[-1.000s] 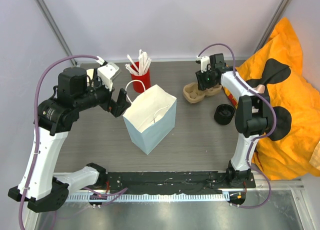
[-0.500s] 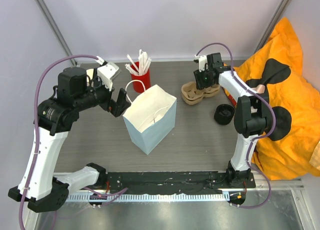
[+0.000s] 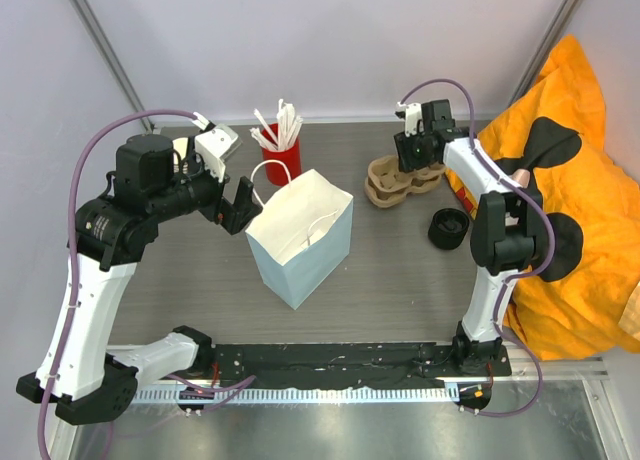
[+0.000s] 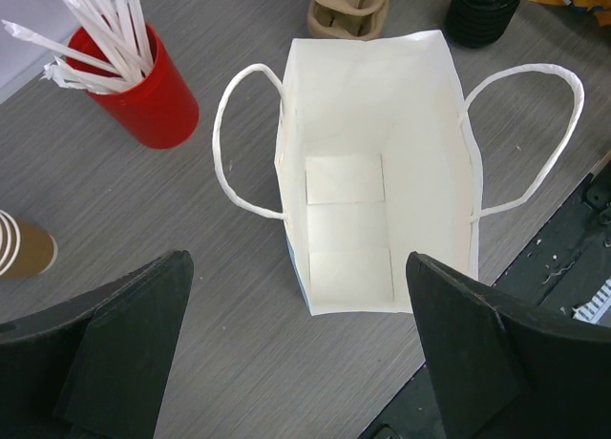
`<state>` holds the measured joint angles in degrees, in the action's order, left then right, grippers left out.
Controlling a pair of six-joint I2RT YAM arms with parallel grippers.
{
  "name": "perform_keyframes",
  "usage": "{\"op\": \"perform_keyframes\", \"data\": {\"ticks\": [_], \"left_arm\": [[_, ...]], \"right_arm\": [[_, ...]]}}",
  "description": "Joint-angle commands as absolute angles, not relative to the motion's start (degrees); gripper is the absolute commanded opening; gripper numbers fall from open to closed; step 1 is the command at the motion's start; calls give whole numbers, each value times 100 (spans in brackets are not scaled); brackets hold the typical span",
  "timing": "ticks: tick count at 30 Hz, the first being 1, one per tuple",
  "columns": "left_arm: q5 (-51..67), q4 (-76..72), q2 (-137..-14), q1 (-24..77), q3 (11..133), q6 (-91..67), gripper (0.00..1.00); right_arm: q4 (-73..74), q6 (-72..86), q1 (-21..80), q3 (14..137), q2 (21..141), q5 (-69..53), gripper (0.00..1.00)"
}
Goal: Pack the takeout coffee
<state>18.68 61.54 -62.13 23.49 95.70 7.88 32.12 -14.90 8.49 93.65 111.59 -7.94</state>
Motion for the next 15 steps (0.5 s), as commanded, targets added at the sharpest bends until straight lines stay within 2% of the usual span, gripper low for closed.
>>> {"op": "perform_keyframes", "data": {"ticks": [1,11,14,15], "left_arm": [[2004,6021,-6231,2294,9738,721,100],[2022,6029,-6214,2268,9703,721,100],[2048,6029,-6214,2268,9721,721,100],[2048,6038,-6205,2259,9729,721,100]], "right_arm": [[3391,-1354,853,9729,11205,-1097,21],[3278,-1714,1160,9616,11373,-80,22],[3664,-1267,907,9904,11583,-1059,24],[3752,-1196,879,10071,11645,-707,23]]}}
